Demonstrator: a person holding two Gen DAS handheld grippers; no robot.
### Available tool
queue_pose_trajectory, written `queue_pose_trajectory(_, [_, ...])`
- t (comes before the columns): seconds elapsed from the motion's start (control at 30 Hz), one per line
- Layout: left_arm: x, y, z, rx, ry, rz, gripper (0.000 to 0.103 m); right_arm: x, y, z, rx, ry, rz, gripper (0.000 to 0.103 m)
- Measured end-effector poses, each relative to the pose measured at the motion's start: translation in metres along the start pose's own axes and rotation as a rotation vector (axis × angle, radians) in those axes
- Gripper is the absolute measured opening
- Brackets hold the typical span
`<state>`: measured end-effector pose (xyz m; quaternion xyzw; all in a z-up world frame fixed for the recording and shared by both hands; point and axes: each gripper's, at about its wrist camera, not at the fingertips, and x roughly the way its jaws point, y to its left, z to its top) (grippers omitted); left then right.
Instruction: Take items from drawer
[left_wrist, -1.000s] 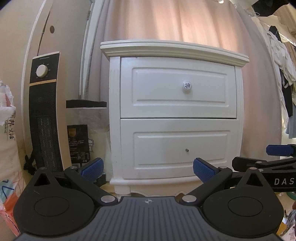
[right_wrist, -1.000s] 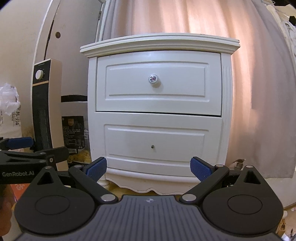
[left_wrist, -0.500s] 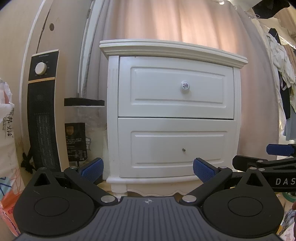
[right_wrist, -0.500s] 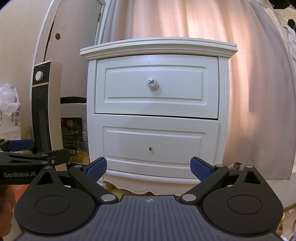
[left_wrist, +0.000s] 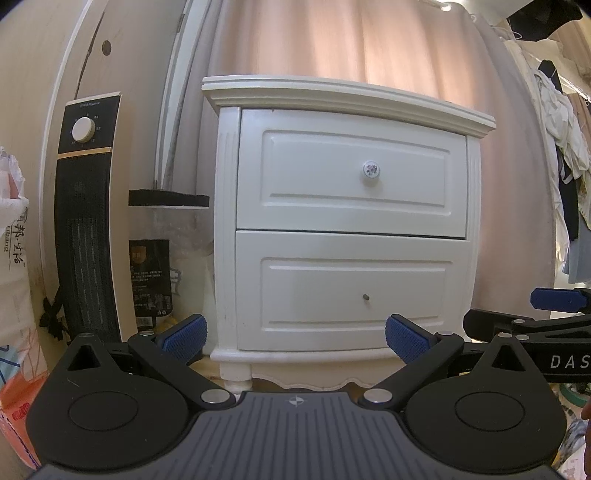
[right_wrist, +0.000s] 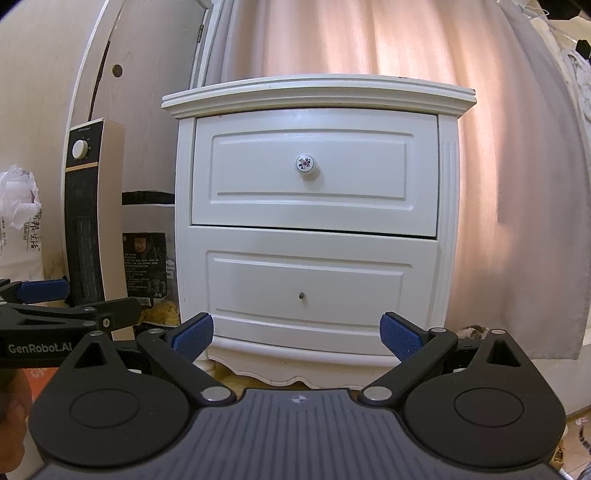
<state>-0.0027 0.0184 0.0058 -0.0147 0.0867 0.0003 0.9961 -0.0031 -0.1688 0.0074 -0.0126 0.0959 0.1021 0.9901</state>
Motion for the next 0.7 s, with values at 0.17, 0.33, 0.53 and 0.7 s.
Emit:
queue_pose_trajectory(0.17, [-0.0016, 0.0003, 0.0002, 0.0, -0.002, -0.001, 0.103, -0.0002, -0.0012, 0.0, 0.007, 0.0, 0.002, 0.103])
queue_pose_trajectory(0.33, [-0.0001, -0.0008, 0.0012, 0.001, 0.002, -0.001, 0.103, 0.0005, -0.0023, -0.0005, 0.013, 0.0, 0.004, 0.103])
queue_pose_trajectory(0.53, [0.0019, -0.0016, 0.0027, 0.002, 0.002, -0.003, 0.103, 0.0003, -0.0029, -0.0003, 0.013, 0.0, 0.001, 0.103])
queue_pose_trajectory(0.7, [0.0031, -0.0026, 0.0034, 0.001, 0.002, -0.003, 0.103, -0.0012, -0.0032, -0.0007, 0.012, -0.002, 0.005, 0.103])
